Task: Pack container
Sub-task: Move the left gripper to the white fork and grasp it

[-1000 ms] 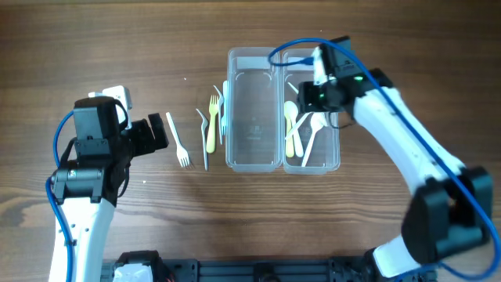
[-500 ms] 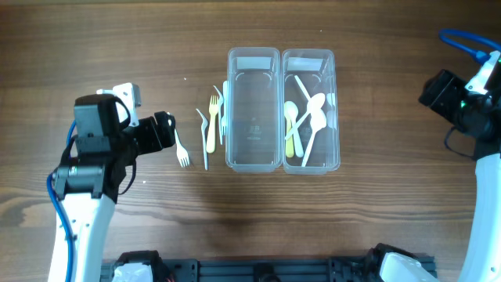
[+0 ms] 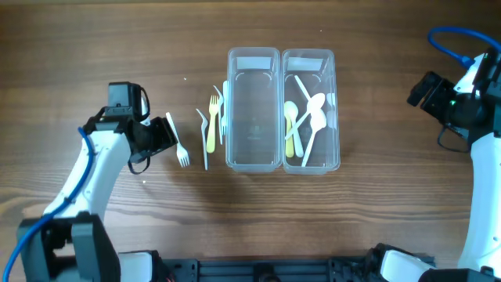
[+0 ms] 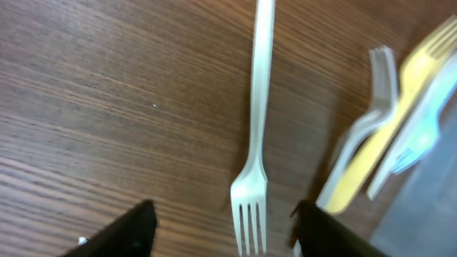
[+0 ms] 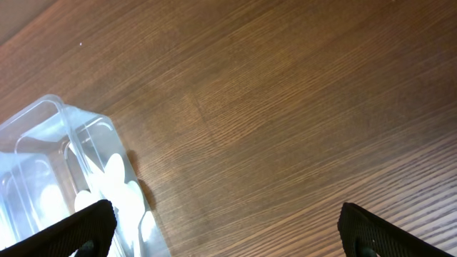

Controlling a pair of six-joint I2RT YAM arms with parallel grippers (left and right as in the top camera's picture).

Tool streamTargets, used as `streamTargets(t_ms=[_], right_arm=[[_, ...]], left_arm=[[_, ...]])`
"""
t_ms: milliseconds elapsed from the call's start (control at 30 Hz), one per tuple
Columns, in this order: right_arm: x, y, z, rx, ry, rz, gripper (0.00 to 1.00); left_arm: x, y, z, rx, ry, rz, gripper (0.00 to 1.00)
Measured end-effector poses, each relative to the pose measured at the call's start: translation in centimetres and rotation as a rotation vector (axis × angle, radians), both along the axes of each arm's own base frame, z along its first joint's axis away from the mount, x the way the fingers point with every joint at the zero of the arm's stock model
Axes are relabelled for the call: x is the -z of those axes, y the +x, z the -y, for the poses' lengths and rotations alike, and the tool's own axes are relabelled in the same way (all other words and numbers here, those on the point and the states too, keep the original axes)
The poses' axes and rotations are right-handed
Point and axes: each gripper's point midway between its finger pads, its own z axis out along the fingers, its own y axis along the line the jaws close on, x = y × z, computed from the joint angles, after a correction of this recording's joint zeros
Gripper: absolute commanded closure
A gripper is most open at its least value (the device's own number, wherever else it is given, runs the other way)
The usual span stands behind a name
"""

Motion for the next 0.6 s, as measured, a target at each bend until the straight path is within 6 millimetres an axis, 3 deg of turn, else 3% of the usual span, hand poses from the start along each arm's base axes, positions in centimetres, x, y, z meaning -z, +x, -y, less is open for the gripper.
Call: streamTargets(t_ms=[500,600], right_arm=[[0.0,0.0,0.0,0.0,0.0,0.0,0.0],[0.0,0.0,0.0,0.0,0.0,0.0,0.0]], left_arm=[[4.4,1.8,1.4,0.016,0.092,-0.039,0.44],[5.2,2.4,1.3,0.015,0.099,-0.028,0.5]])
